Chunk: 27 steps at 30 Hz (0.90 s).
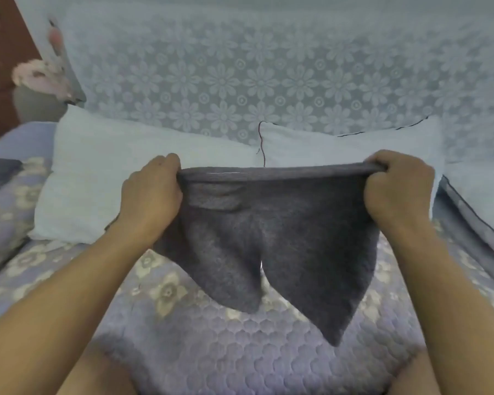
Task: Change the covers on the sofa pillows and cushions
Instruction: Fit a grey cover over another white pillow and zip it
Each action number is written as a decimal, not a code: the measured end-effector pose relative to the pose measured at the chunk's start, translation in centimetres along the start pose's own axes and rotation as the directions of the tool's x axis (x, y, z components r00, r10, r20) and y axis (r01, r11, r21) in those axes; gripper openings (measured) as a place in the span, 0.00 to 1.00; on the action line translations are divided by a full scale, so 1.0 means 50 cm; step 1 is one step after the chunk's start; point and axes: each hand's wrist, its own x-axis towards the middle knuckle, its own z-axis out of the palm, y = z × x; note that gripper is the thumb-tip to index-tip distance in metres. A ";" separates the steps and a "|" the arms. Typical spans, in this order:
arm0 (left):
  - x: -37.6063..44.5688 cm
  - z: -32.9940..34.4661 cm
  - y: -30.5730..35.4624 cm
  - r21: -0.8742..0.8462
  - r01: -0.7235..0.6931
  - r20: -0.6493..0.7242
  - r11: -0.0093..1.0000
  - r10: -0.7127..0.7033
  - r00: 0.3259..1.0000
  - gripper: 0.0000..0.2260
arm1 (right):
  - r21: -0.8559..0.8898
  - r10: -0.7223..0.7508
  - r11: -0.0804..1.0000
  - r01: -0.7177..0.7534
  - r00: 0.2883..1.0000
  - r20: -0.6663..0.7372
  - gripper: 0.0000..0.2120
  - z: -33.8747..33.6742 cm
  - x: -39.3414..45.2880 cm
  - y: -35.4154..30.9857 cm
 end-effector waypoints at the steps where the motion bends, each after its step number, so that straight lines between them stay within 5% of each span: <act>1: 0.011 -0.025 -0.002 -0.002 -0.041 -0.067 0.999 0.040 0.997 0.06 | 0.029 -0.013 0.999 0.014 1.000 -0.020 0.13 -0.027 0.026 -0.020; 4: 0.073 -0.144 -0.016 0.082 -0.116 -0.252 0.990 0.134 0.959 0.09 | -0.060 -0.032 0.998 0.037 0.996 0.081 0.11 -0.106 0.109 -0.062; 7: 0.149 -0.240 -0.043 0.208 -0.086 -0.281 0.974 0.143 0.949 0.10 | -0.311 0.031 0.948 0.063 0.957 0.287 0.09 -0.129 0.167 -0.088; 10: 0.165 -0.258 -0.052 0.300 -0.172 -0.291 0.938 0.262 0.920 0.08 | -0.336 -0.155 0.924 0.183 0.982 0.110 0.08 -0.083 0.169 -0.080; 13: 0.122 -0.216 -0.093 0.171 -0.176 -0.364 0.969 0.228 0.903 0.08 | -0.356 -0.391 0.870 0.341 0.917 -0.079 0.06 -0.033 0.105 -0.023; 15: 0.065 -0.143 -0.133 0.016 -0.178 -0.176 0.984 0.178 0.968 0.09 | -0.369 -0.331 0.868 0.334 0.941 0.073 0.05 0.017 0.054 0.050; 16: 0.031 -0.100 -0.147 -0.043 -0.174 0.047 0.984 0.175 0.983 0.09 | -0.384 -0.215 0.875 0.294 0.948 0.235 0.05 0.048 0.024 0.086; 17: -0.011 -0.049 -0.161 -0.058 -0.152 0.336 0.987 0.163 0.928 0.08 | -0.430 -0.070 0.859 0.278 0.895 0.440 0.06 0.083 -0.012 0.121; 19: -0.109 0.048 -0.169 0.055 -0.178 0.808 0.982 0.061 0.586 0.08 | -0.469 0.159 0.776 0.422 0.588 0.793 0.09 0.146 -0.107 0.190; 21: -0.205 0.126 -0.168 0.179 -0.296 0.951 0.938 -0.087 0.297 0.09 | -0.348 0.208 0.754 0.557 0.300 0.931 0.10 0.194 -0.208 0.251; 22: -0.238 0.153 -0.160 0.226 -0.363 0.957 0.904 -0.136 0.257 0.12 | -0.305 0.181 0.756 0.579 0.262 0.948 0.09 0.208 -0.246 0.273; 23: -0.257 0.170 -0.145 0.254 -0.386 0.943 0.887 -0.139 0.303 0.12 | -0.291 0.140 0.773 0.564 0.295 0.945 0.08 0.213 -0.265 0.286; 24: -0.266 0.180 -0.123 0.254 -0.351 0.903 0.901 -0.091 0.421 0.11 | -0.302 0.111 0.803 0.514 0.369 0.923 0.07 0.215 -0.269 0.292; 27: -0.268 0.191 -0.016 -0.089 -0.106 0.511 0.990 0.136 0.849 0.09 | -0.430 0.172 0.849 0.306 0.609 0.774 0.08 0.209 -0.242 0.284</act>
